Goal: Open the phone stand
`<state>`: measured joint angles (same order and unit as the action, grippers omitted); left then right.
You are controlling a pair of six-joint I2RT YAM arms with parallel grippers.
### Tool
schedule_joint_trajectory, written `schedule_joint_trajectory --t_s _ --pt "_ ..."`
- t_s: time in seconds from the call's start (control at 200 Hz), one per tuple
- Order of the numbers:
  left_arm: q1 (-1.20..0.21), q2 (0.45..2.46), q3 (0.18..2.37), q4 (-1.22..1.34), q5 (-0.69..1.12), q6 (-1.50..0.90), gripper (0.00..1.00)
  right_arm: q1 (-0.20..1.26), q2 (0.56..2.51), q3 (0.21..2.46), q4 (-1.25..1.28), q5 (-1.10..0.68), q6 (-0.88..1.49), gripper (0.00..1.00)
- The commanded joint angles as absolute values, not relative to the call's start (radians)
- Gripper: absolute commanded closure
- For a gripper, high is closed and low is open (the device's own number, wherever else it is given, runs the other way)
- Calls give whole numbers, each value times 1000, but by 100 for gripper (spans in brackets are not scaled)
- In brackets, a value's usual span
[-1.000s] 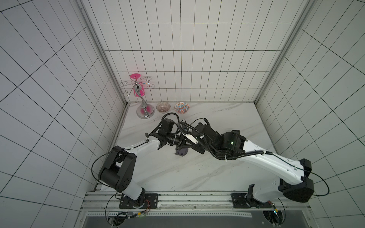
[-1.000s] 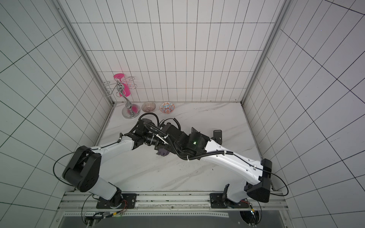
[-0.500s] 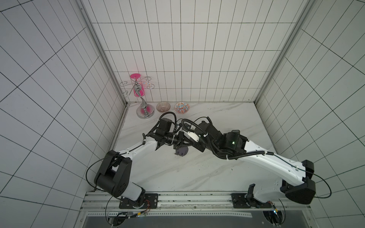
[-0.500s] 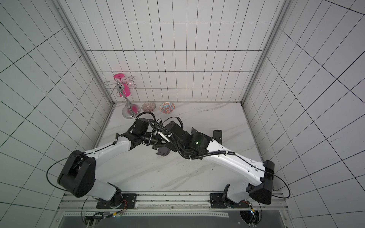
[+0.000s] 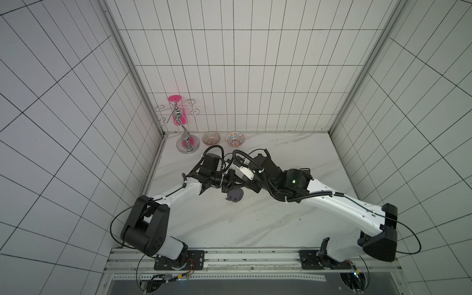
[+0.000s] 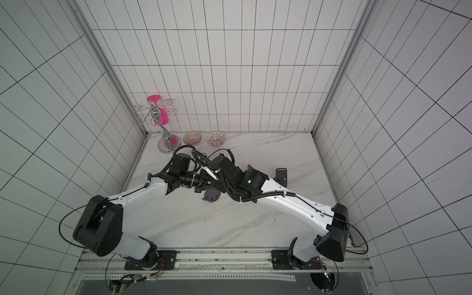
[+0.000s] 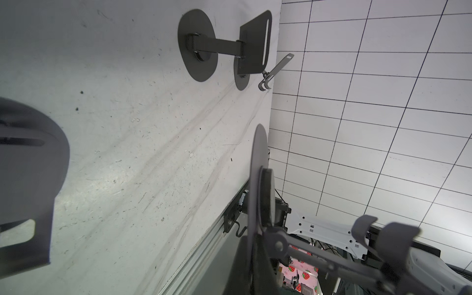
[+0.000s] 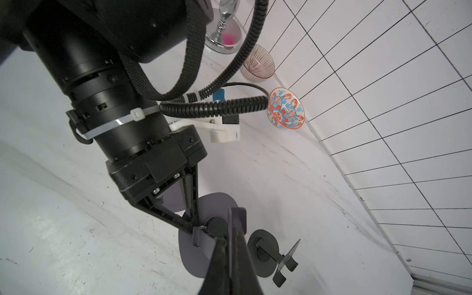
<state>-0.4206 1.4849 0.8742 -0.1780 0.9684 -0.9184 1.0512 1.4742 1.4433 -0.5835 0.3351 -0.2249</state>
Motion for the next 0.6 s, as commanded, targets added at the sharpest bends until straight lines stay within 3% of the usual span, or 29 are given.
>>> schedule_joint_trajectory --t_s 0.0,0.385,0.595 --pt "-458 1422 875 -36 1070 -901 100 1038 1545 1395 -459 287 -250 100" --pt "-404 1364 838 105 1111 -961 100 985 1607 1377 -430 300 -255 100" --pt "-394 1467 789 313 1114 -994 100 926 1716 1438 -405 291 -272 100"
